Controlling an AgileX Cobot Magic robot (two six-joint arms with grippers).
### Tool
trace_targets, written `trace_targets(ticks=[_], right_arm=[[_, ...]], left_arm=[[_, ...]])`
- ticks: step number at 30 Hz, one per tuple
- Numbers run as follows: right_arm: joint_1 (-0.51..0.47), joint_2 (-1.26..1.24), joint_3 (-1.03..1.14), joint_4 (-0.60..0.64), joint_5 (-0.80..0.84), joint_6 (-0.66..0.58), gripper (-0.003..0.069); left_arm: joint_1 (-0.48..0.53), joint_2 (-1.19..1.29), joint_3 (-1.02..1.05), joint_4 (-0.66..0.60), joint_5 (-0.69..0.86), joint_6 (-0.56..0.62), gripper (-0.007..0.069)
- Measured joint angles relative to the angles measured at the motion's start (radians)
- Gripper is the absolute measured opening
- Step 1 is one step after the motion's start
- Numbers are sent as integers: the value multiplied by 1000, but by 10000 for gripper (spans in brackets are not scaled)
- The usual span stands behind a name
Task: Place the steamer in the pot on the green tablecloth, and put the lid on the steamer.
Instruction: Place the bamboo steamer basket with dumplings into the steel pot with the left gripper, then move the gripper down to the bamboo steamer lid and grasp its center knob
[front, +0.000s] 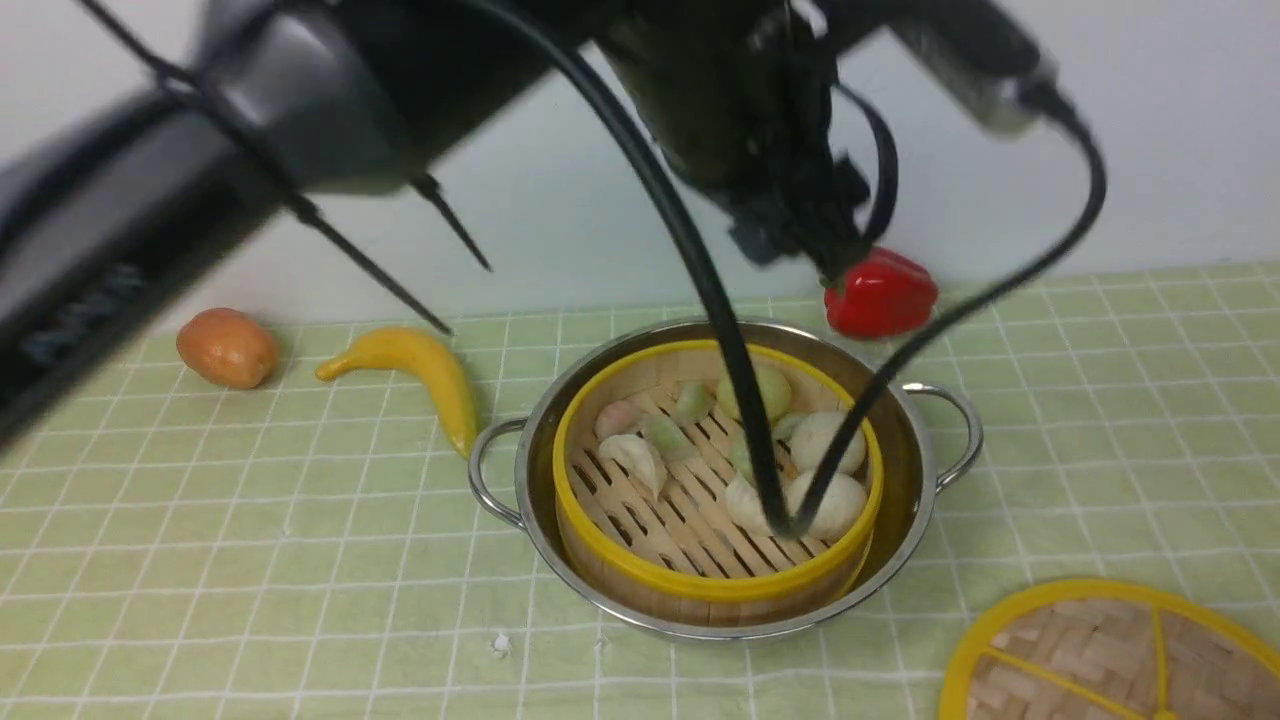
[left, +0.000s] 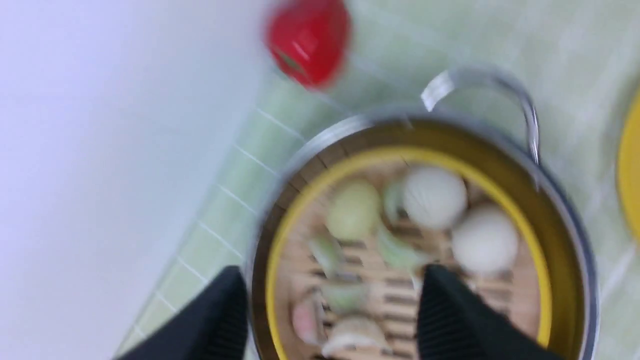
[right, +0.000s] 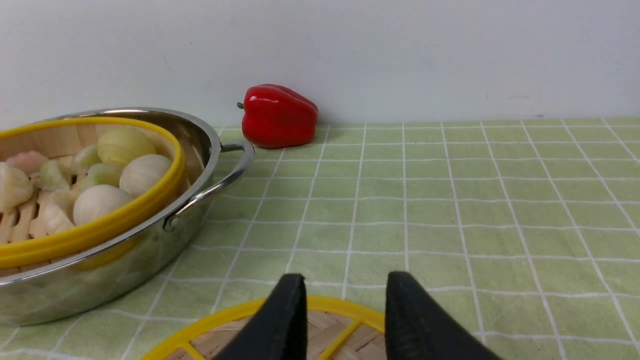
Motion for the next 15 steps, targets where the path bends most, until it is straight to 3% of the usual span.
trace_targets(ticks=[7, 12, 15], right_arm=[[0, 0, 0, 0, 0, 0, 243], [0, 0, 0, 0, 0, 0, 243], [0, 0, 0, 0, 0, 0, 243]], left_arm=[[0, -92, -76, 12, 1, -157, 125], [0, -101, -78, 15, 4, -167, 0], [0, -99, -78, 15, 4, -167, -23]])
